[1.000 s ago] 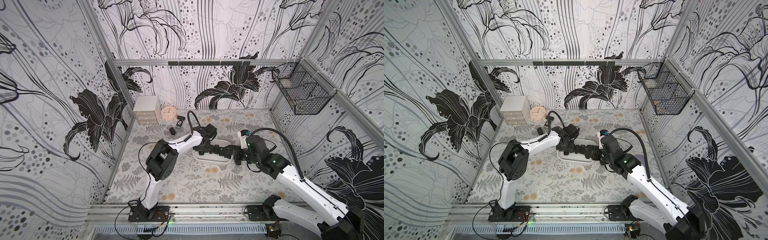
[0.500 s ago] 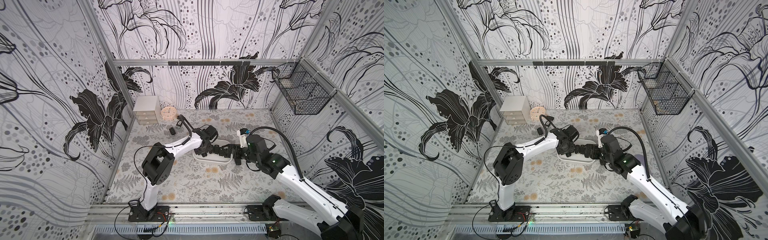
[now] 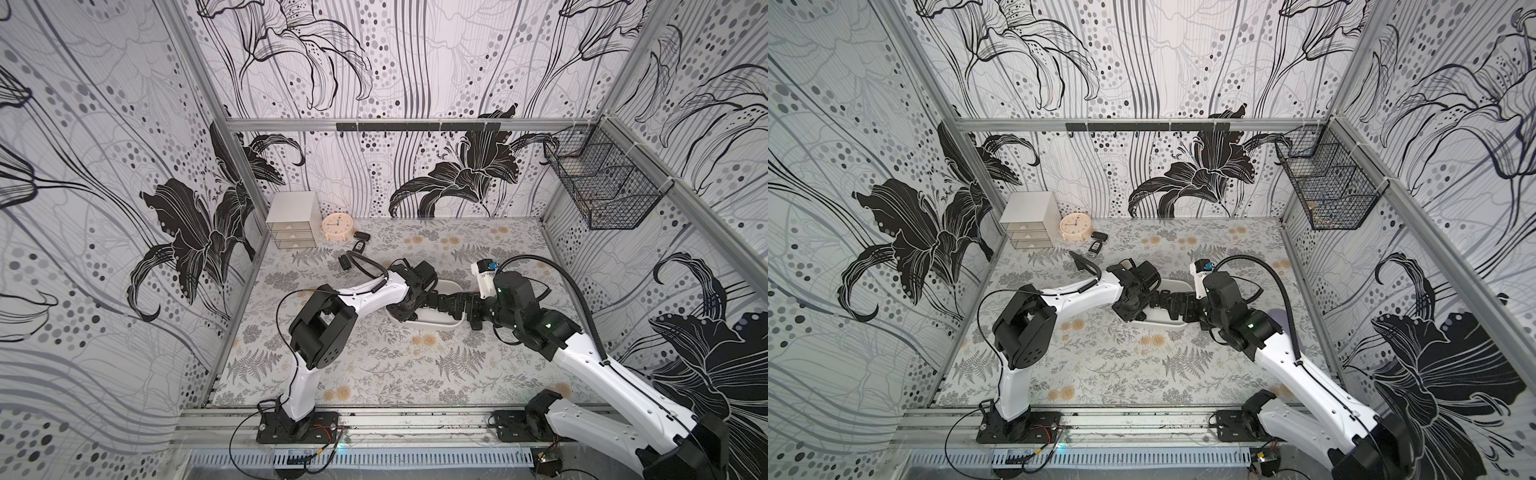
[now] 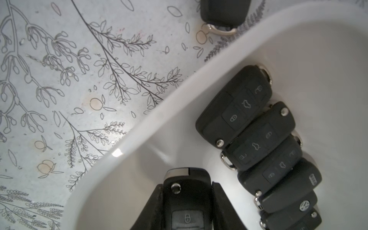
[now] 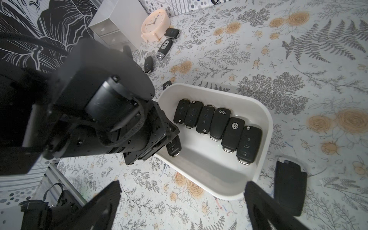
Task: Place the car key into the storage box
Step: Place the car key in the storage box.
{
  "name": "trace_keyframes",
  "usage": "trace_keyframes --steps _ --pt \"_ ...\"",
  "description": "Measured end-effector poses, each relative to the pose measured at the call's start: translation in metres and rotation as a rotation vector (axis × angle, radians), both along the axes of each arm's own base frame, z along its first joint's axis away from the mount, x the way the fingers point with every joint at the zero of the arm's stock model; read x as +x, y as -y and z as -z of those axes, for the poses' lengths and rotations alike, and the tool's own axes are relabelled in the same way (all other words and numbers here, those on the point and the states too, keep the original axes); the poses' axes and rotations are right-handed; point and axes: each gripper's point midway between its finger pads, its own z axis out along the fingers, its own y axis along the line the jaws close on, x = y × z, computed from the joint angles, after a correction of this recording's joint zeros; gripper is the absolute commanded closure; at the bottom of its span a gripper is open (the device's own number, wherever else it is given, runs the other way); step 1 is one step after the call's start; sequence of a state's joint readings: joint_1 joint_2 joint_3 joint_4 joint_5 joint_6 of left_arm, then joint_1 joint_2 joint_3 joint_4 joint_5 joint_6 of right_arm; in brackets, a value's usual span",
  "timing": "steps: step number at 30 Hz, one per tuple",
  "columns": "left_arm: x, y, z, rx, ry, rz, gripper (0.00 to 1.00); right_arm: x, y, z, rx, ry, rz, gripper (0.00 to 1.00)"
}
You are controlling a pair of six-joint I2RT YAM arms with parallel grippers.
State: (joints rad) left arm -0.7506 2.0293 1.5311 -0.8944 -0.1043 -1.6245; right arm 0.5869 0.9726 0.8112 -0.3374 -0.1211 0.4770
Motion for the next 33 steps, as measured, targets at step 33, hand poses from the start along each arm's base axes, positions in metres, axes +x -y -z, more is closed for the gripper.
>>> trace_keyframes --steps 33 --pt "0.012 -0.014 -0.031 0.043 0.081 -0.066 0.42 0.013 0.049 0.03 -0.109 -0.08 0.172 0.0"
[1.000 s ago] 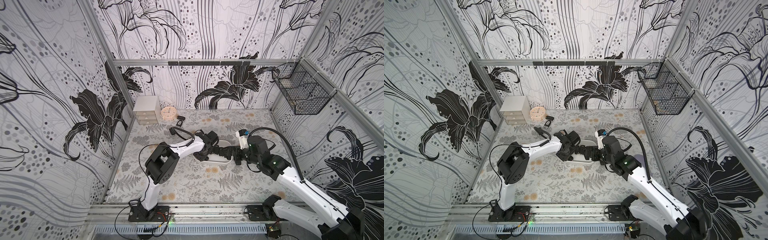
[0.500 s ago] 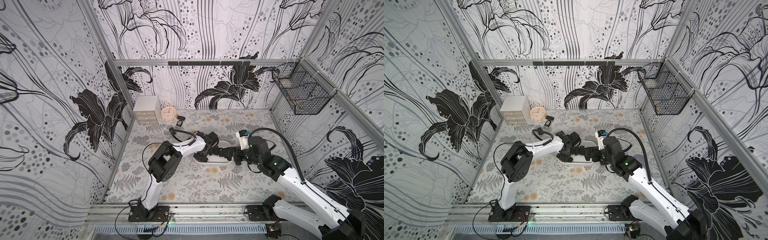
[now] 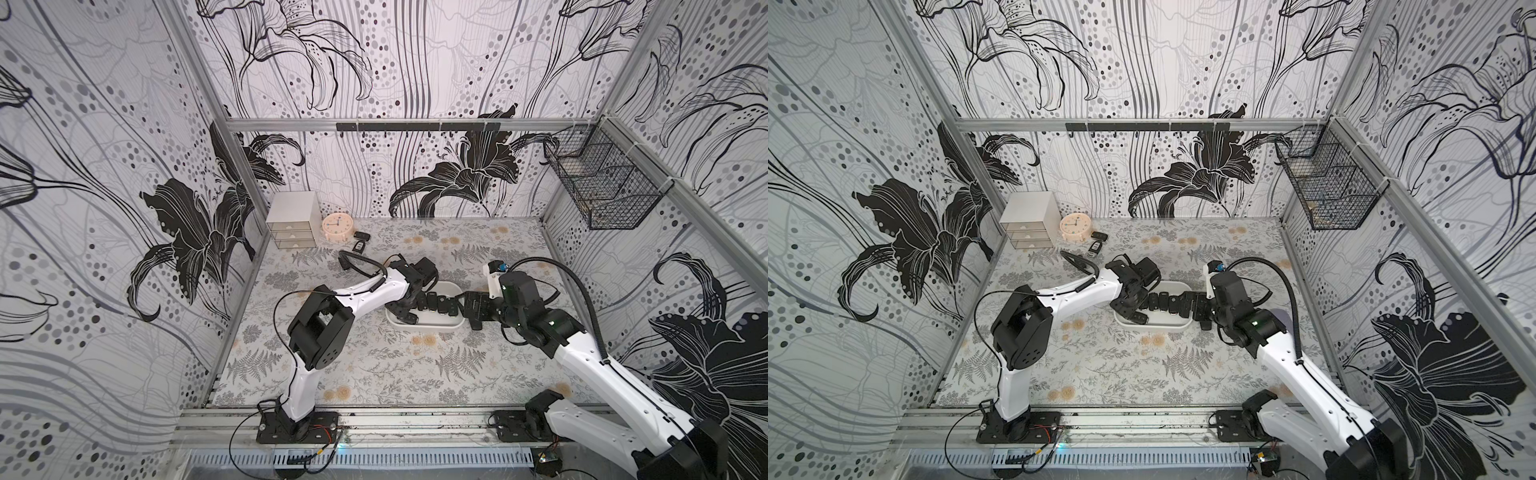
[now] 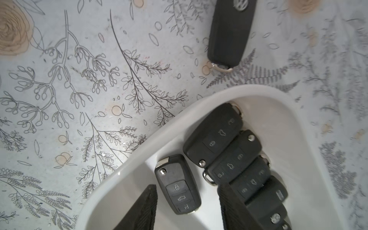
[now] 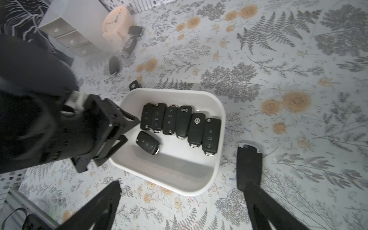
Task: Place the car key into the storage box
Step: Place the car key in the storage box, then pick up the car key from the center of the board.
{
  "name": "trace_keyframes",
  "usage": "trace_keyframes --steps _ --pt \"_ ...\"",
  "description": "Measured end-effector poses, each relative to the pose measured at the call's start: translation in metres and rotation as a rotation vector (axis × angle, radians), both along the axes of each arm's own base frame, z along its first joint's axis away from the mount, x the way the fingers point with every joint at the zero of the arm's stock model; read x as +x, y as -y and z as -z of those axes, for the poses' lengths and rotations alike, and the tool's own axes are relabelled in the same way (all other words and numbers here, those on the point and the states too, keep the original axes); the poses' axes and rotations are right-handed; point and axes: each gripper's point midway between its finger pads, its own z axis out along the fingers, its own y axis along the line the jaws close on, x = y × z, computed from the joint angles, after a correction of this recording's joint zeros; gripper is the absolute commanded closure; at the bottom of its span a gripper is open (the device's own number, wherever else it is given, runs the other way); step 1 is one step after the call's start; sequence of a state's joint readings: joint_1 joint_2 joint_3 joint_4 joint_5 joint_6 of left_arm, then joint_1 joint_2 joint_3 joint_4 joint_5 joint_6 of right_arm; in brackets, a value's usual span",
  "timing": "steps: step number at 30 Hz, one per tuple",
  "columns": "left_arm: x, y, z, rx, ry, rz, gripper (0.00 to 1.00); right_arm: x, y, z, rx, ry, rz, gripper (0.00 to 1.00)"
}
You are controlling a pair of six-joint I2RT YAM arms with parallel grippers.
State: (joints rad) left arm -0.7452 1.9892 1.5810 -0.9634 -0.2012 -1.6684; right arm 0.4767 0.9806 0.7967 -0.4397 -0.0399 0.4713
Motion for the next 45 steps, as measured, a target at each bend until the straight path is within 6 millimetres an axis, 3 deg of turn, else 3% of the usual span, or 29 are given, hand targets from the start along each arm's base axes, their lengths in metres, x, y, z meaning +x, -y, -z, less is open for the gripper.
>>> trace_keyframes --steps 4,10,22,30,38,45 --pt "0.005 0.001 -0.025 0.002 0.059 0.1 0.33 0.002 0.021 0.021 -0.057 -0.086 0.088 0.0" --pt "0.016 0.007 -0.051 0.024 0.149 0.282 0.01 -0.001 0.032 0.058 -0.133 -0.243 0.129 0.03" --pt "0.03 -0.002 -0.089 0.057 0.306 0.489 0.01 -0.006 0.035 0.11 -0.2 -0.434 0.148 0.19" --pt "0.033 -0.008 -0.087 0.059 0.319 0.518 0.01 0.001 0.043 0.125 -0.212 -0.47 0.178 0.24" --pt "0.036 -0.008 -0.089 0.049 0.333 0.525 0.01 0.004 0.048 0.158 -0.265 -0.555 0.155 0.28" --pt "0.037 -0.01 -0.087 0.049 0.332 0.525 0.01 0.024 0.046 0.165 -0.281 -0.554 0.134 0.35"
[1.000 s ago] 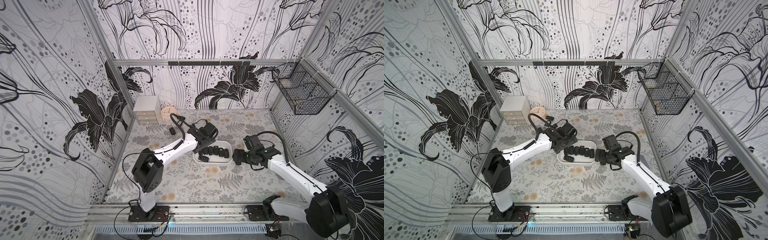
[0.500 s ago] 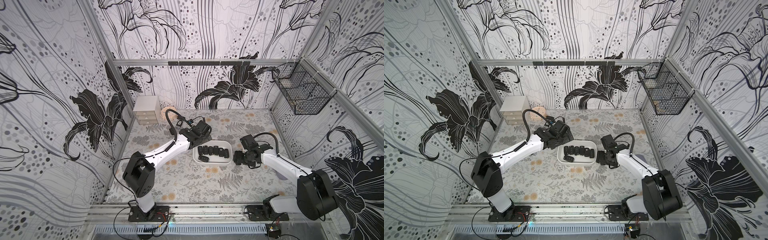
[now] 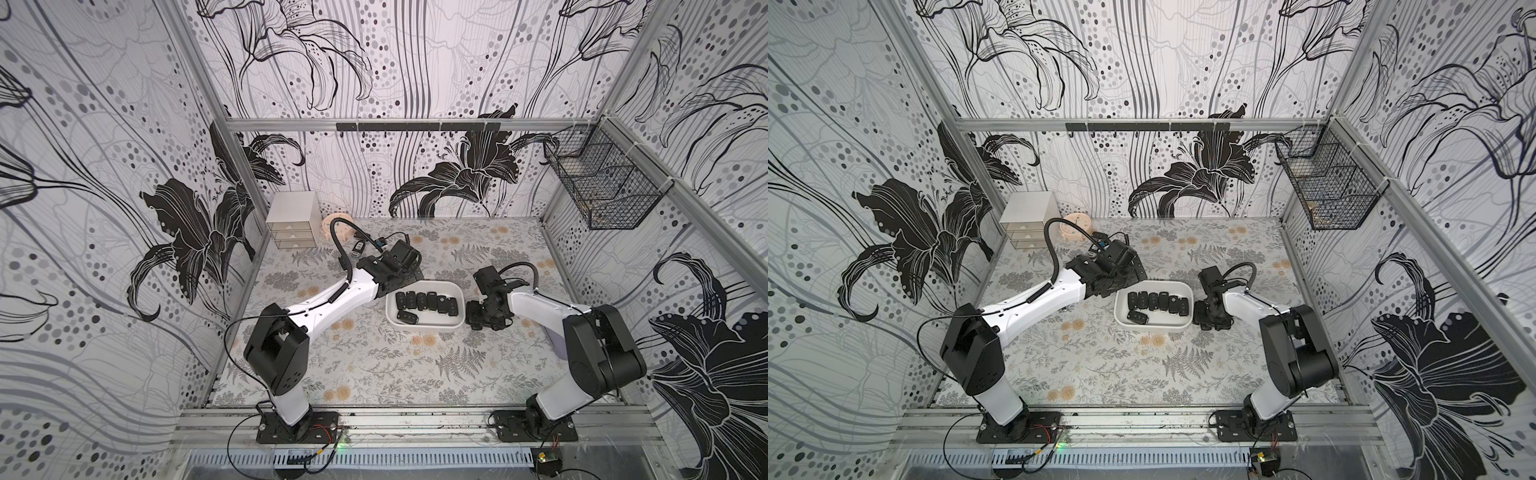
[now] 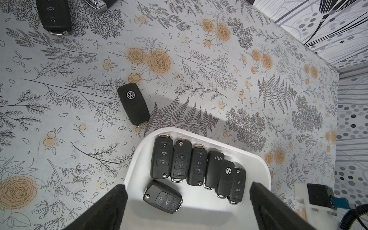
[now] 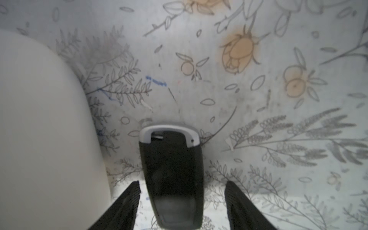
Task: Place the car key into the storage box
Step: Pick up the car key from the center of the board.
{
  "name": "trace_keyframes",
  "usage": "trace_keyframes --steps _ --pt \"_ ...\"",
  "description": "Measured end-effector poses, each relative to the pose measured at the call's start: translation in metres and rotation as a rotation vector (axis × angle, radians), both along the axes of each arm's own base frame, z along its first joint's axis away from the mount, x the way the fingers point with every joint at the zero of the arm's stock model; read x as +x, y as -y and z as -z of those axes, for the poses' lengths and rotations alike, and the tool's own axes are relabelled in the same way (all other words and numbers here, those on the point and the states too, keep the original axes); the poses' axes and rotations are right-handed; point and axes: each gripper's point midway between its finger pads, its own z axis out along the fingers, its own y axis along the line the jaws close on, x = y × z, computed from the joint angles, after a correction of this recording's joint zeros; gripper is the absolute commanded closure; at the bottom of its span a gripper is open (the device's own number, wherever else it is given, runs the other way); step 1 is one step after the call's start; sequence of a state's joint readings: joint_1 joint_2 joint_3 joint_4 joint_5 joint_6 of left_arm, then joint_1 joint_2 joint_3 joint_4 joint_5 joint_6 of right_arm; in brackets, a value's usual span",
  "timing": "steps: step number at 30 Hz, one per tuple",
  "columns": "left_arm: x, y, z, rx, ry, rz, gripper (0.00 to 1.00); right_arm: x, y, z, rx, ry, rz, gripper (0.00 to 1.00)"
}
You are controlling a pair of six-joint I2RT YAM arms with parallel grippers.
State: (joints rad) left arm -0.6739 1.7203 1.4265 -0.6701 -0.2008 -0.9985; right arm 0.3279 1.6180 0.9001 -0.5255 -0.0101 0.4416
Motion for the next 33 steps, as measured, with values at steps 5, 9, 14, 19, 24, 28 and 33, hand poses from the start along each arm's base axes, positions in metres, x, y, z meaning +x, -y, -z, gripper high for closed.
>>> trace_keyframes --steps 5,9,14,19,24,28,33 --pt "-0.003 -0.003 0.002 0.003 -0.005 0.0 0.01 0.011 0.001 0.0 0.0 0.017 -0.013 0.44" --pt "-0.006 -0.005 -0.004 -0.007 0.007 -0.002 0.01 0.011 0.001 0.001 -0.004 0.017 -0.025 0.54" --pt "-0.008 -0.007 -0.004 -0.012 0.009 -0.005 0.01 0.011 0.001 0.0 -0.005 0.018 -0.027 0.59" --pt "-0.01 -0.007 0.002 -0.012 0.003 -0.004 0.01 0.008 0.005 -0.015 -0.012 0.05 -0.023 0.63" --pt "-0.01 -0.007 0.0 -0.019 0.01 0.0 0.01 0.01 0.008 -0.049 -0.004 0.142 -0.027 0.61" --pt "-0.013 -0.01 -0.002 -0.022 0.016 0.003 0.01 0.01 0.007 -0.07 0.01 0.202 -0.054 0.61" --pt "-0.017 -0.014 -0.005 -0.026 0.022 0.004 0.01 0.018 0.0 -0.095 0.032 0.276 -0.11 0.61"
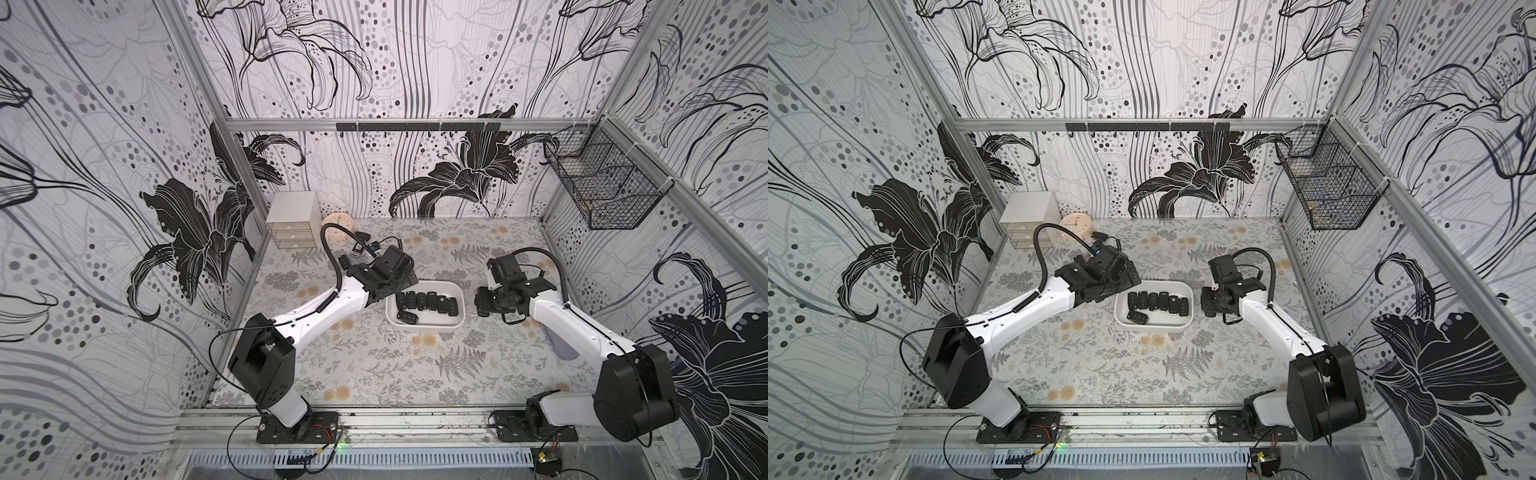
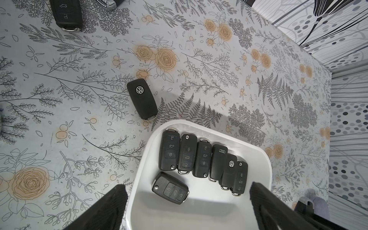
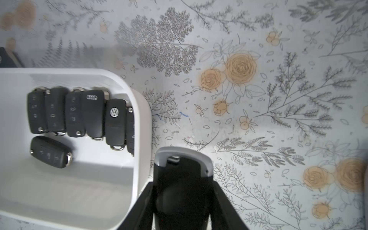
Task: Place the car key into the storage box
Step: Pick up the car key from the center of the board.
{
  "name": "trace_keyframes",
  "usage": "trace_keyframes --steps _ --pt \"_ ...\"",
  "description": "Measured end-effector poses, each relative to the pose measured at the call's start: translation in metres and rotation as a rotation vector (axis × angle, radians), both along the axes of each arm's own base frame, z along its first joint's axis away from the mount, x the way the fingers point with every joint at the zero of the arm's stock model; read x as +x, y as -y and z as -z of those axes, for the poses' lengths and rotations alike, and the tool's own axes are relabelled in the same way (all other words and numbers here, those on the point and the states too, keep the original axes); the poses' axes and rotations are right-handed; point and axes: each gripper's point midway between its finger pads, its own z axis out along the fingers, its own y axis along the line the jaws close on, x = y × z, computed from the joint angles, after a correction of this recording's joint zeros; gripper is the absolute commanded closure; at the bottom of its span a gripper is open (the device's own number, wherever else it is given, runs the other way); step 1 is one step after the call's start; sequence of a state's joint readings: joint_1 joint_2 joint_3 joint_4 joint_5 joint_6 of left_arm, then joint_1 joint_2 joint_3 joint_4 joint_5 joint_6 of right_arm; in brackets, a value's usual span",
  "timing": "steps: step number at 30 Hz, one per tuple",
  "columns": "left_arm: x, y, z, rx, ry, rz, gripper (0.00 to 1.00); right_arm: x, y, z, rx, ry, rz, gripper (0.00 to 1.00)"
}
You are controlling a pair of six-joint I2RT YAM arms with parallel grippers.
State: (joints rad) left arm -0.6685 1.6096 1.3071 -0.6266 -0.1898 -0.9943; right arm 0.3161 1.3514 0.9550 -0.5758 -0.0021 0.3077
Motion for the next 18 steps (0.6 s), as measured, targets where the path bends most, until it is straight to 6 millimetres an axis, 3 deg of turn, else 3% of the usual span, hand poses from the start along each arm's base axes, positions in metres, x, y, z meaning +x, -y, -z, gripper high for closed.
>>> trace_keyframes --steps 3,9,12,18 --pt "-0.003 -0.005 0.0 0.0 0.001 -0.005 0.01 0.005 -0.01 -0.012 -0.009 0.037 -0.058 0.61" --pt "-0.009 -0.015 -0.002 -0.002 0.007 -0.011 0.01 0.011 -0.057 -0.028 -0.063 0.109 -0.269 0.61" --pt "-0.015 -0.019 -0.002 -0.005 0.009 -0.011 0.01 0.015 -0.074 -0.02 -0.108 0.115 -0.357 0.61" --pt "-0.027 -0.028 -0.001 -0.005 0.01 -0.011 0.01 0.013 -0.094 0.014 -0.221 0.067 -0.498 0.61"
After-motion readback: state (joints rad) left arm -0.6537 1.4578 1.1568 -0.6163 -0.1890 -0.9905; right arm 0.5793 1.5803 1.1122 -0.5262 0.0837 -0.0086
